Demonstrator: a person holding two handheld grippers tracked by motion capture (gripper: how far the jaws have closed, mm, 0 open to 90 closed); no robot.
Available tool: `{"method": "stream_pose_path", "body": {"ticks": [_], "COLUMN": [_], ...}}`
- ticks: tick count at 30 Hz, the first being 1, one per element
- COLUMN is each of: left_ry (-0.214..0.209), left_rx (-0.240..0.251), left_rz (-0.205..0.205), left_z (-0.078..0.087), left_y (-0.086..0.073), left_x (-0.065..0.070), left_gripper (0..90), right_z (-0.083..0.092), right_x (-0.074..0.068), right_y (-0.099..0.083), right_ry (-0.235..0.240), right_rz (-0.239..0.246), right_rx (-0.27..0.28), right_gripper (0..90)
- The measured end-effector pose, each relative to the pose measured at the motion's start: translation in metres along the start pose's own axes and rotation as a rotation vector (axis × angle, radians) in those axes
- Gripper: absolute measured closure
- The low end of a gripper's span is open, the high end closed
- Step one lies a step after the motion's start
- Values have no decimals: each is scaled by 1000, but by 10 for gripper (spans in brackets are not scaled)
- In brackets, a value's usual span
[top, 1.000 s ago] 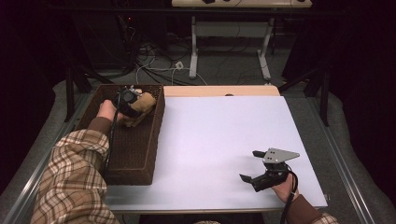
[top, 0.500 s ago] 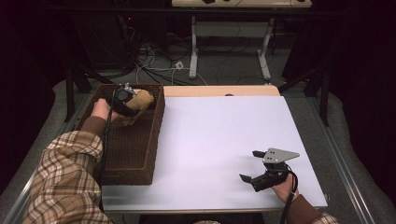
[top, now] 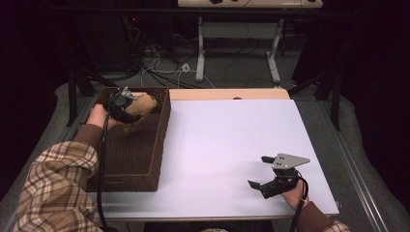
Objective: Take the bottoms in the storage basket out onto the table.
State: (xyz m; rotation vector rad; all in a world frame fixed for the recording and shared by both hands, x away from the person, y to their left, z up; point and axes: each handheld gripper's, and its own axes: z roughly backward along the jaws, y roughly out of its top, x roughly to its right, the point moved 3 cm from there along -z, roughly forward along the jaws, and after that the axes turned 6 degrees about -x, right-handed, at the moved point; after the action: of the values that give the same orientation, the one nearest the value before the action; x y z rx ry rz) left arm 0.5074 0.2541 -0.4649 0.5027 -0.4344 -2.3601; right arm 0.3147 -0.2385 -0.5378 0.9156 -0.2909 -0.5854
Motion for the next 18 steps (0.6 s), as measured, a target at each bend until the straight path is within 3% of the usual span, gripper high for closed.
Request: {"method": "stream_pose_path", "body": {"ticks": [18], "left_ry": [-31], "left_rx": [61], "left_rz": [8], "left_z": [20], "left_y": [-18], "left_x": [11], "left_gripper": [466], "right_z": [-1], "right_x": [0], "right_y": [0], "right_ry": [-1], "right_rz": [-3], "right_rx": [0], "right_gripper": [0]}}
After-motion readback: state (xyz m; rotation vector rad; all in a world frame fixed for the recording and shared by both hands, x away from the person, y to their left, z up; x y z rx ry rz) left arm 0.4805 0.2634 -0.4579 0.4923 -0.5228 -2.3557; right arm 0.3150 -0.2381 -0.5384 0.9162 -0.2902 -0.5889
